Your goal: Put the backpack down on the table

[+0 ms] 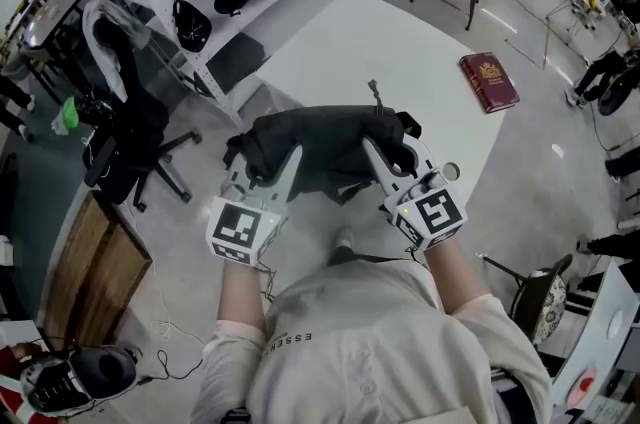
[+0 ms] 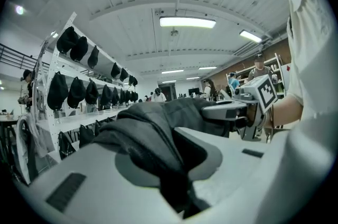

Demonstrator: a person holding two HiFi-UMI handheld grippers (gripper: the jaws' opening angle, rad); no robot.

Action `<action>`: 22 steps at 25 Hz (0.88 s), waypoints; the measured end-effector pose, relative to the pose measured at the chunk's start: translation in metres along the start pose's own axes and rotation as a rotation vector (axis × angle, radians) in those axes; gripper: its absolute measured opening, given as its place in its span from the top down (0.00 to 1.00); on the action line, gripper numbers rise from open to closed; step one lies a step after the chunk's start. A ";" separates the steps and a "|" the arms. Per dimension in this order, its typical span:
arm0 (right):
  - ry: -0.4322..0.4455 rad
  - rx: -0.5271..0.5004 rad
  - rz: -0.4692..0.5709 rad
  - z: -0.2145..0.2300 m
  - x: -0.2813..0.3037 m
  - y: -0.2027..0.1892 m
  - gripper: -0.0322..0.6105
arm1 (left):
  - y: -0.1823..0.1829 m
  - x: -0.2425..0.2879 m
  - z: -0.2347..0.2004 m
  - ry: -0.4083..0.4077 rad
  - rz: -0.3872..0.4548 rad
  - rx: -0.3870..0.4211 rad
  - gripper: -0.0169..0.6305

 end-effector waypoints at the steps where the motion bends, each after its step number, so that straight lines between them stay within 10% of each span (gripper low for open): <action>1: -0.003 -0.005 0.004 0.015 0.007 0.000 0.84 | 0.001 0.016 -0.005 0.000 0.005 0.003 0.86; 22: -0.272 -0.015 0.000 0.214 0.047 -0.006 0.84 | 0.031 0.270 -0.036 -0.235 0.070 0.033 0.86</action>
Point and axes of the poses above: the fingertips, and each gripper's own axes: x forward along the fingers, z to its right, y out of its top, the point moved 10 cm from there along -x, backward along the fingers, and after that the axes turned 12 degrees about y, right-handed, at the moved point
